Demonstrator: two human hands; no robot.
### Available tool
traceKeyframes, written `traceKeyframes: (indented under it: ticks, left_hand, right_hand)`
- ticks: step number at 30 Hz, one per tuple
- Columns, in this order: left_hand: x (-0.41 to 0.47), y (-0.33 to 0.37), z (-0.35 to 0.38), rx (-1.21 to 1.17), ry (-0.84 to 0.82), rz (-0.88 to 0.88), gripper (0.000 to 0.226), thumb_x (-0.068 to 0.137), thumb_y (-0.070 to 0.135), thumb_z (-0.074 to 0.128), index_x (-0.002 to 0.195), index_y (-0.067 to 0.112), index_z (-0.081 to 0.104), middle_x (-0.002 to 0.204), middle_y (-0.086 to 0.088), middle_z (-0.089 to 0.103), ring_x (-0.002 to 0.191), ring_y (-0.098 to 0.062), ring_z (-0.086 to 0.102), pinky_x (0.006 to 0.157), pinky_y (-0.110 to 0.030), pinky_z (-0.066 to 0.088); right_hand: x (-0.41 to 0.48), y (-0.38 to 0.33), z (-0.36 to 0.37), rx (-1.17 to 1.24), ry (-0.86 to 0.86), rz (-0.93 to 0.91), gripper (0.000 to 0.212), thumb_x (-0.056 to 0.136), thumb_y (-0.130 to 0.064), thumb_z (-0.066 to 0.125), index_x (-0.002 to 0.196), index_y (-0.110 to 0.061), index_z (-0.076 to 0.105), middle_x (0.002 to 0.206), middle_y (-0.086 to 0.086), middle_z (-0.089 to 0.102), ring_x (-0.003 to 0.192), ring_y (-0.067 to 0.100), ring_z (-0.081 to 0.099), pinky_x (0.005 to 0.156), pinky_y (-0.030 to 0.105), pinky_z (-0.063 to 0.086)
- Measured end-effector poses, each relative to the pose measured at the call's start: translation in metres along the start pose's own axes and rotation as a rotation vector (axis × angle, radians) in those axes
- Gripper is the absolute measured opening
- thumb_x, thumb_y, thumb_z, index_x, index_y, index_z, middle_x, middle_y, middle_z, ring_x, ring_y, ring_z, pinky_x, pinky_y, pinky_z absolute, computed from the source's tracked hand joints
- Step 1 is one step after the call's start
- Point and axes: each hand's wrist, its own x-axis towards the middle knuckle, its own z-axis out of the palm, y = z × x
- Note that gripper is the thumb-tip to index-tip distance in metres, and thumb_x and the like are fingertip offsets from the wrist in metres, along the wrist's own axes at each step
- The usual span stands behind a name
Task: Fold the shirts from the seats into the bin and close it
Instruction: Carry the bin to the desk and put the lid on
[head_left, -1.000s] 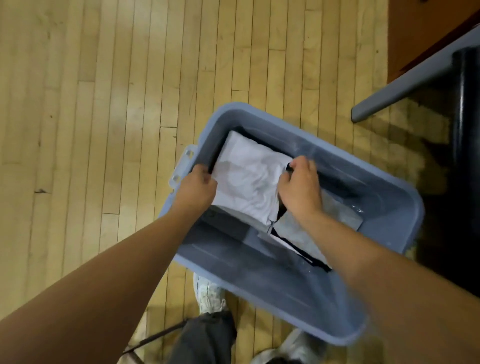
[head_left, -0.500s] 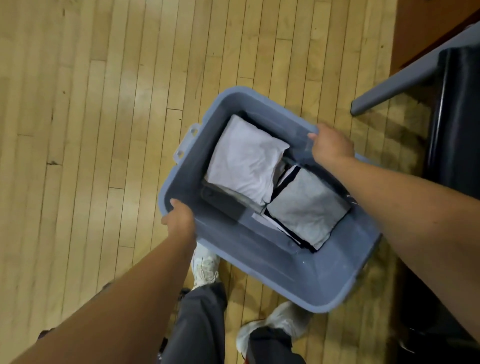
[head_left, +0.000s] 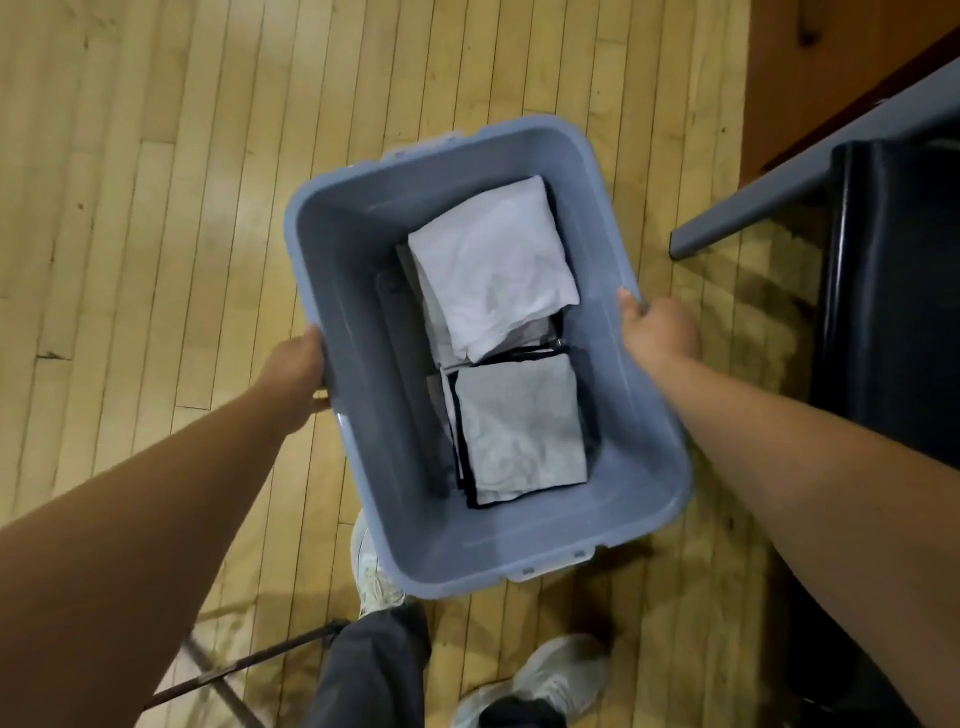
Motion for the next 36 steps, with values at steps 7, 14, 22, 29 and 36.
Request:
traceKeyframes:
  ticks: [7,14,22,29,36]
  left_hand:
    - [0.000,-0.009,-0.007,0.132,0.065,0.043,0.055,0.105,0.049,0.026,0.117,0.007,0.059,0.108,-0.018,0.065,0.099,-0.031,0.063,0.090,-0.047,0.054]
    - [-0.039,0.099,-0.049,0.111,0.129,0.171,0.053,0.101,0.051,0.031,0.102,0.007,0.061,0.093,-0.017,0.059,0.084,-0.030,0.059,0.077,-0.046,0.052]
    - [-0.181,0.299,-0.150,0.173,0.091,0.367,0.012,0.072,0.021,0.054,0.073,0.013,0.063,0.085,-0.018,0.066,0.071,-0.029,0.059,0.061,-0.039,0.046]
    - [-0.367,0.487,-0.223,0.158,-0.016,0.588,0.014,0.082,0.016,0.066,0.093,0.014,0.073,0.098,-0.013,0.074,0.086,-0.030,0.070,0.083,-0.045,0.059]
    - [-0.524,0.615,-0.246,0.110,-0.031,0.782,0.015,0.092,0.011,0.058,0.095,0.007,0.072,0.098,-0.017,0.072,0.081,-0.030,0.069,0.074,-0.038,0.059]
  right_hand:
    - [-0.019,0.009,0.005,0.328,-0.005,0.079,0.054,0.103,-0.053,0.033,0.066,-0.015,0.037,0.064,0.003,0.039,0.060,0.019,0.036,0.055,0.031,0.028]
    - [-0.057,-0.041,-0.058,0.483,0.017,0.162,0.054,0.102,-0.051,0.039,0.065,-0.013,0.048,0.064,0.005,0.049,0.063,0.023,0.047,0.057,0.030,0.036]
    - [-0.143,-0.161,-0.240,0.726,-0.019,0.115,0.054,0.093,-0.055,0.049,0.096,-0.005,0.069,0.100,0.019,0.071,0.095,0.037,0.067,0.092,0.053,0.054]
    - [-0.241,-0.265,-0.469,0.884,0.038,0.068,0.055,0.087,-0.051,0.057,0.099,0.001,0.067,0.097,0.019,0.072,0.088,0.038,0.069,0.085,0.052,0.058]
    - [-0.342,-0.317,-0.658,1.041,0.147,-0.040,0.032,0.099,-0.025,0.057,0.108,0.006,0.055,0.089,0.015,0.064,0.074,0.029,0.062,0.072,0.041,0.055]
